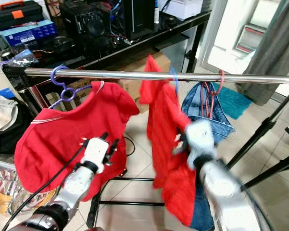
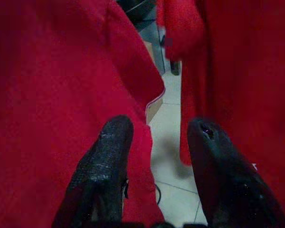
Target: Hang hanger
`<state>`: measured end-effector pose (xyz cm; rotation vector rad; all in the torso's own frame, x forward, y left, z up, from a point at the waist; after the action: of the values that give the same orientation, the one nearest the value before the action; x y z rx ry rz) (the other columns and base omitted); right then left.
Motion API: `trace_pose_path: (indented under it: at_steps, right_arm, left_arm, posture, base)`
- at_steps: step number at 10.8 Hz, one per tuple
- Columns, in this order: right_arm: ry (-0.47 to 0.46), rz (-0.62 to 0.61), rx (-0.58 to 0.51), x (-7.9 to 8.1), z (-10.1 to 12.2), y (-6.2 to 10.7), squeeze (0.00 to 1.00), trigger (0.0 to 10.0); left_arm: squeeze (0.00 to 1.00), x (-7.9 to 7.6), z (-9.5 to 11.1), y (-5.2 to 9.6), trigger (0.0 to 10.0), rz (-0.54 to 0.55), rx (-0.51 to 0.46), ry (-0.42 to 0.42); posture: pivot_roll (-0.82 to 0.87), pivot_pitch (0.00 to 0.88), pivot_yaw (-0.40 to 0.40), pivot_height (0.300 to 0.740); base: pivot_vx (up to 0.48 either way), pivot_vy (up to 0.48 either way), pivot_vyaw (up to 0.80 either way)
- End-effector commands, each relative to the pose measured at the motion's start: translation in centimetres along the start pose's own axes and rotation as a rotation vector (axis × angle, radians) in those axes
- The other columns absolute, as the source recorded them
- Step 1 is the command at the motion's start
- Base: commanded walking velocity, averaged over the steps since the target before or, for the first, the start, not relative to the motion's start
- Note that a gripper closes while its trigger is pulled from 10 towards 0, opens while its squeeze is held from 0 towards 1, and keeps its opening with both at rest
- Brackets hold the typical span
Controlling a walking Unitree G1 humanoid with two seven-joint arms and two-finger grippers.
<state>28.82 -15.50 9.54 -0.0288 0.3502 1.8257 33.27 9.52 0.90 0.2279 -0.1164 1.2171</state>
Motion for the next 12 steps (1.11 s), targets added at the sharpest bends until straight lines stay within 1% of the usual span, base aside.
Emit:
trace_pose_path:
  at_steps: [1,2,3,4,5,6,7,8,9,10,11,12]
  right_arm:
    - [0.020,0.010,-0.034,0.3,0.4,0.0,0.00,8.4]
    - [0.039,0.039,-0.011,1.0,-0.9,0.0,0.00,10.0]
    - [0.052,0.048,-0.005,1.3,-1.6,0.2,0.00,10.0]
    - [0.058,0.043,-0.013,1.2,-2.5,0.5,0.00,10.0]
    - [0.038,0.035,-0.040,0.9,-3.0,1.0,0.00,10.0]
    - [0.012,0.050,-0.084,1.1,-3.2,1.8,0.00,10.0]
    - [-0.003,0.056,-0.100,1.2,-3.9,2.5,0.00,10.0]
    - [0.001,0.039,-0.098,0.9,-5.0,2.9,0.00,10.0]
    - [-0.003,0.021,-0.089,0.6,-5.9,3.1,0.00,10.0]
    - [-0.014,0.016,-0.079,0.6,-6.9,3.2,0.00,10.0]
    - [-0.011,0.037,-0.083,1.0,-7.4,3.2,0.00,10.0]
    - [-0.010,0.053,-0.086,1.2,-7.8,3.2,0.00,10.0]
  left_arm:
    - [0.00,0.1,-0.1,0.1,10.0,0.002,0.010,0.015]
    - [0.00,-0.1,-0.1,0.1,10.0,-0.004,0.010,0.030]
    - [0.00,-0.5,-0.1,0.2,10.0,-0.013,0.006,0.034]
    - [0.00,-0.8,-0.2,0.4,10.0,-0.021,0.003,0.048]
    - [0.00,-0.6,-0.4,0.7,10.0,0.003,0.007,0.085]
    - [0.00,0.3,-0.9,1.1,10.0,0.064,0.021,0.151]
    - [0.00,1.1,-1.6,1.6,10.0,0.124,0.047,0.223]
    - [0.00,1.4,-2.5,2.2,10.0,0.151,0.079,0.270]
    - [0.00,1.3,-3.1,2.5,10.0,0.149,0.106,0.270]
    - [0.00,0.8,-4.1,2.9,10.0,0.126,0.150,0.231]
    - [0.00,0.5,-4.8,3.2,10.0,0.105,0.185,0.204]
    - [0.00,0.2,-5.8,3.6,10.0,0.089,0.235,0.195]
  posture:
    - [0.04,0.000,0.058,0.740]
    - [0.04,0.000,0.059,0.740]
    - [0.04,0.000,0.061,0.740]
    - [0.03,0.000,0.062,0.740]
    - [0.03,0.000,0.062,0.740]
    - [0.03,0.000,0.062,0.740]
    - [0.03,0.000,0.060,0.740]
    - [0.03,0.000,0.056,0.740]
    - [0.03,0.000,0.050,0.740]
    - [0.04,0.000,0.044,0.740]
    - [0.04,0.000,0.042,0.740]
    - [0.04,0.000,0.042,0.740]
  base:
    - [0.000,0.000,0.00]
    - [0.000,0.000,0.00]
    - [0.000,0.000,0.00]
    - [0.000,0.000,0.00]
    - [0.000,0.000,0.00]
    - [0.000,0.000,0.00]
    - [0.000,0.000,0.00]
    - [0.000,0.000,0.00]
    - [0.000,0.000,0.00]
    - [0.000,0.000,0.00]
    - [0.000,0.000,0.00]
    - [0.000,0.000,0.00]
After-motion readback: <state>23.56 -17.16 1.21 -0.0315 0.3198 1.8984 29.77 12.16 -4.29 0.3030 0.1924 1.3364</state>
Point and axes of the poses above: a point about 5 cm out from each wrist's last joint towards the gripper, its own y axis pointing back from the gripper into the wrist, its own z axis along the axis of the wrist's last joint, x = y × z, the point moved 6 cm from there along -y, pointing out of the wrist towards the gripper, and after that the axes turned 1 degree about y, right-handed, at the moved point
